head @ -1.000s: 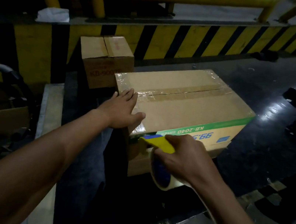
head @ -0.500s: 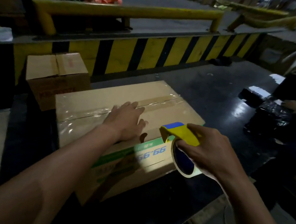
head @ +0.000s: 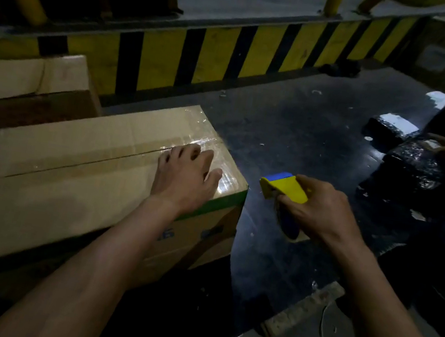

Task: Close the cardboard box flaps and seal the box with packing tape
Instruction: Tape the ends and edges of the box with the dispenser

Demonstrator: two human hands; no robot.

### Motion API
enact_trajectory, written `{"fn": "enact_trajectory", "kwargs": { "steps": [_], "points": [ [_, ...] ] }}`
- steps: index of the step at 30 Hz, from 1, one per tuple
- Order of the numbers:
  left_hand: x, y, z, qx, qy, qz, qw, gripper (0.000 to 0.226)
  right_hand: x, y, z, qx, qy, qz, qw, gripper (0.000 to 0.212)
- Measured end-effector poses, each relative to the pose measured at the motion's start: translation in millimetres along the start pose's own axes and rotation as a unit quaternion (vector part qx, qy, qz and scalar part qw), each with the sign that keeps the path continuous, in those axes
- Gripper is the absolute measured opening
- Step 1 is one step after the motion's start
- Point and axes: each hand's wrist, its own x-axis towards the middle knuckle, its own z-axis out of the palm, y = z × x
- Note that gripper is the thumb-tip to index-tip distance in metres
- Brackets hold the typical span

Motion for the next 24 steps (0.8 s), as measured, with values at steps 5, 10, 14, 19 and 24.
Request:
{"fn": "enact_trajectory", "kwargs": {
  "steps": [5, 10, 14, 19, 24],
  "points": [
    [1.1, -0.4, 8.0, -0.001, 0.009, -0.014, 1.000, 0.053, 39.1, 48.8, 53.5, -0.003, -0.055, 0.009, 0.998, 0.059],
    [2.4, -2.1, 9.7, -0.011, 0.009, -0.026, 1.000, 0.056, 62.7, 85.0, 117.8, 0.009, -0.133, 0.035, 0.991, 0.059],
    [4.0, -6.6, 12.3, -0.006, 0.006, -0.031, 0.999, 0.056, 71.7, 105.6, 142.0, 0.026, -0.170, 0.040, 0.984, 0.048],
    [4.2, -7.0, 14.8, -0.011, 0.009, -0.036, 0.999, 0.057, 76.9, 132.8, 153.0, 0.083, -0.183, 0.066, 0.977, 0.054],
    [3.4, -6.4, 13.3, -0.020, 0.012, -0.044, 0.999, 0.058, 94.6, 185.4, 168.5, 0.086, -0.181, 0.082, 0.976, 0.046]
  ]
}}
